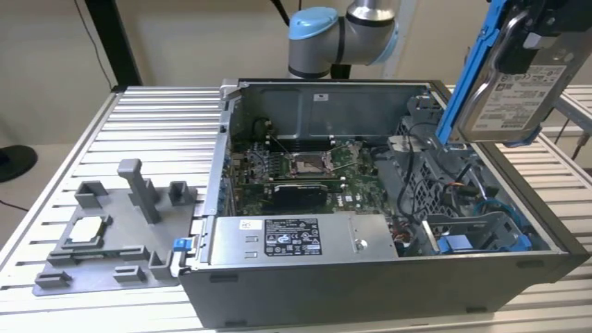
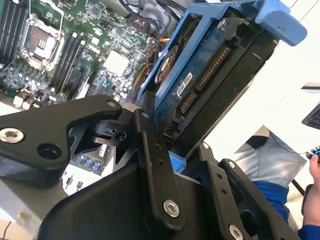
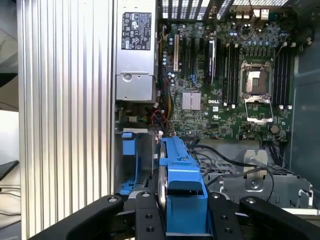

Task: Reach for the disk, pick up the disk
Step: 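Pick up the disk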

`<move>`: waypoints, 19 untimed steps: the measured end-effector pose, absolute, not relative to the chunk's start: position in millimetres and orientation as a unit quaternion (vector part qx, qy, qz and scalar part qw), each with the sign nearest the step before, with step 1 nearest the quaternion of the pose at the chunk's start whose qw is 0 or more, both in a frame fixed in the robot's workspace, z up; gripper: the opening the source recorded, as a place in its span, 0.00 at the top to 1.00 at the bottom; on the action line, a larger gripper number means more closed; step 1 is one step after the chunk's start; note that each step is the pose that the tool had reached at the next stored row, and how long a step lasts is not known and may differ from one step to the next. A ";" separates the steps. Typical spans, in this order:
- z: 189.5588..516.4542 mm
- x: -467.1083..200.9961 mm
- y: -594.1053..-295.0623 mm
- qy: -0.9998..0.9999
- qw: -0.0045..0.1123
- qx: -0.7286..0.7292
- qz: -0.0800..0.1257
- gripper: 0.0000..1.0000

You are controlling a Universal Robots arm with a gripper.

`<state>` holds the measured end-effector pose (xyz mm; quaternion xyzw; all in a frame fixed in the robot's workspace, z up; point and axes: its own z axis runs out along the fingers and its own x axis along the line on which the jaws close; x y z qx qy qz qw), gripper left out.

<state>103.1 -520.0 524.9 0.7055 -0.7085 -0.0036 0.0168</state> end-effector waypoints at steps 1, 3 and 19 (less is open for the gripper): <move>524.9 103.1 -522.3 -0.708 0.017 0.706 -0.004 1.00; 524.9 103.1 -526.4 -0.708 0.017 0.706 -0.004 1.00; 524.7 103.3 -558.0 -0.708 0.017 0.706 -0.003 1.00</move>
